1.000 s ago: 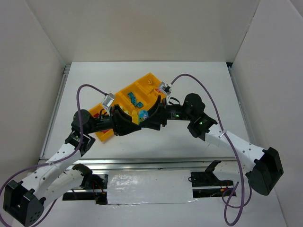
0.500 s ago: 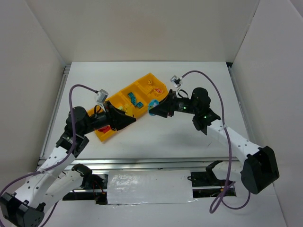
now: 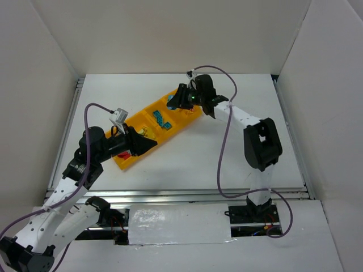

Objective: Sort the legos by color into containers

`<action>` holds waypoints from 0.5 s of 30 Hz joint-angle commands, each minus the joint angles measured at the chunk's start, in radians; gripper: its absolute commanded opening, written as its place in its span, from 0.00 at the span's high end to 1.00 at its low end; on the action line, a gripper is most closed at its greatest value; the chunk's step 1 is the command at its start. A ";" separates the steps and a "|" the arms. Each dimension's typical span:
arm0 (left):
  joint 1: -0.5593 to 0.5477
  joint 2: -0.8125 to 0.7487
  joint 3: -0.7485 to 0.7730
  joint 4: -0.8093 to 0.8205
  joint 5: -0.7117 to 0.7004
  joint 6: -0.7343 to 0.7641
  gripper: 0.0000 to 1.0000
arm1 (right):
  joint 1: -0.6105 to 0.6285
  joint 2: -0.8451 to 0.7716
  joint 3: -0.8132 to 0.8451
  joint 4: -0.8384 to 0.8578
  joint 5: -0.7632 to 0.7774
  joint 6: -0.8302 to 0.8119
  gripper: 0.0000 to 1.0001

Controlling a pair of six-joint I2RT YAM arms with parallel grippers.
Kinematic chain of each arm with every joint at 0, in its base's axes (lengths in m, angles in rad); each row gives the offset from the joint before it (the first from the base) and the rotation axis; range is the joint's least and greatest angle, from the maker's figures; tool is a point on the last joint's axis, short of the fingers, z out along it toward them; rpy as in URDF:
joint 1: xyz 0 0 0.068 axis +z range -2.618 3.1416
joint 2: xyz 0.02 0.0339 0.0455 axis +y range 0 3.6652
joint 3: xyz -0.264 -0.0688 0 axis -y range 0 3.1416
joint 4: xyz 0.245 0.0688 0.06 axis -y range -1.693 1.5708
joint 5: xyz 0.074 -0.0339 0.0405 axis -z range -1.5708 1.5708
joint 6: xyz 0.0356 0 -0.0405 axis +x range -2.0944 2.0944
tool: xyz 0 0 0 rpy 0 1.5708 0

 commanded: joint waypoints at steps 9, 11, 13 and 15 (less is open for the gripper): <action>0.009 -0.048 0.008 -0.041 -0.029 0.055 1.00 | 0.059 0.290 0.432 -0.223 0.082 0.011 0.54; 0.009 -0.045 0.000 -0.029 -0.026 0.052 1.00 | 0.066 0.310 0.447 -0.226 0.056 0.013 0.35; 0.009 -0.040 -0.003 -0.023 -0.018 0.047 1.00 | 0.075 0.316 0.463 -0.238 0.051 0.007 0.06; 0.009 -0.035 -0.006 -0.015 -0.020 0.046 1.00 | 0.079 0.306 0.457 -0.244 0.060 -0.004 0.00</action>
